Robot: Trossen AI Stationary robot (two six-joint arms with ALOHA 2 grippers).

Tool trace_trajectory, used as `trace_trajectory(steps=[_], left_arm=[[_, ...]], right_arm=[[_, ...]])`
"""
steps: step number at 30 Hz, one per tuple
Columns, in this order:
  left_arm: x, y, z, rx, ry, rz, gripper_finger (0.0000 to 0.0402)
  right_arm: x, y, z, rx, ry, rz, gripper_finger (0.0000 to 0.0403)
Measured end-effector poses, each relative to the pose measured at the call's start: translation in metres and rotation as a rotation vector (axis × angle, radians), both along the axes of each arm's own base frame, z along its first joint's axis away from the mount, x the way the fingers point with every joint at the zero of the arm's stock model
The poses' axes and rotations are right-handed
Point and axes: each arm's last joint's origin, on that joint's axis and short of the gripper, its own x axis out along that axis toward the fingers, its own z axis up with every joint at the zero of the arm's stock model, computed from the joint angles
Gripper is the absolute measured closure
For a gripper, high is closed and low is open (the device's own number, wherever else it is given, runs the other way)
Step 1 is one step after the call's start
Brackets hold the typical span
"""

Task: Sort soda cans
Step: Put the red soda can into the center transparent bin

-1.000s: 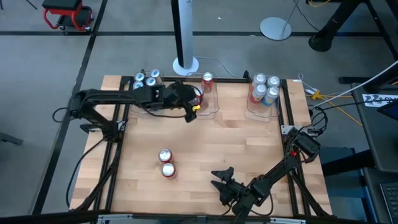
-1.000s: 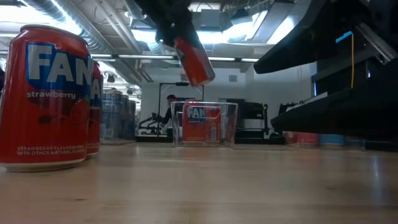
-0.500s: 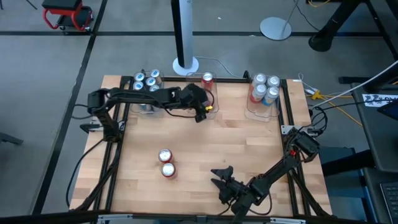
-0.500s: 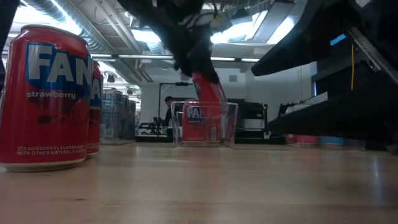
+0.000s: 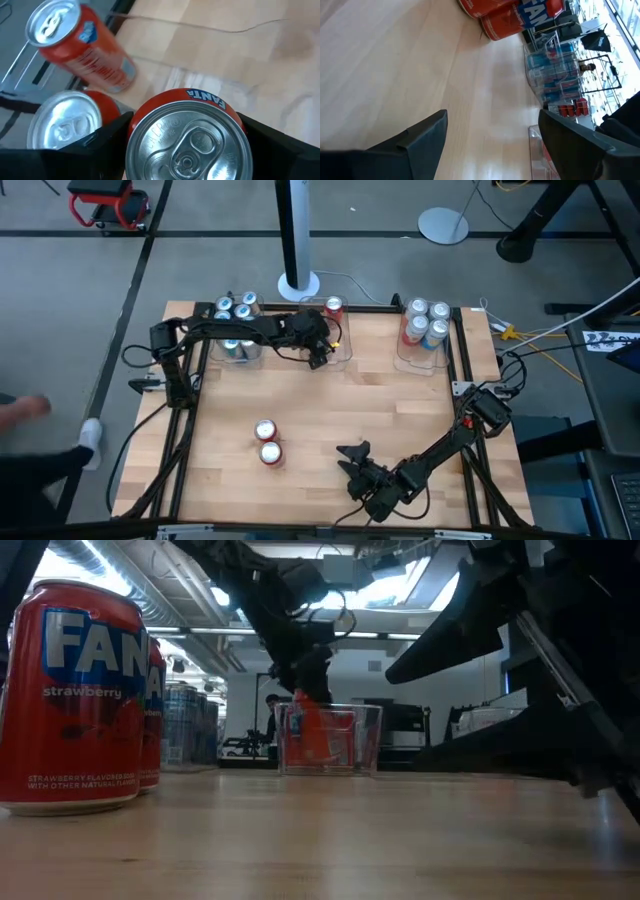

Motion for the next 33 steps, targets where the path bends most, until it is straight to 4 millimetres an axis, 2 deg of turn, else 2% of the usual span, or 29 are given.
trace_trajectory(steps=[19,33], left_arm=[[-0.02,0.047,-0.001,0.038,0.033,0.087,0.0103],[-0.024,0.052,-0.001,0.048,0.058,0.08,0.0101]], right_arm=[[0.0,0.0,0.0,-0.006,0.004,0.004,0.0093],[0.0,0.0,0.0,-0.006,0.005,0.004,0.0093]])
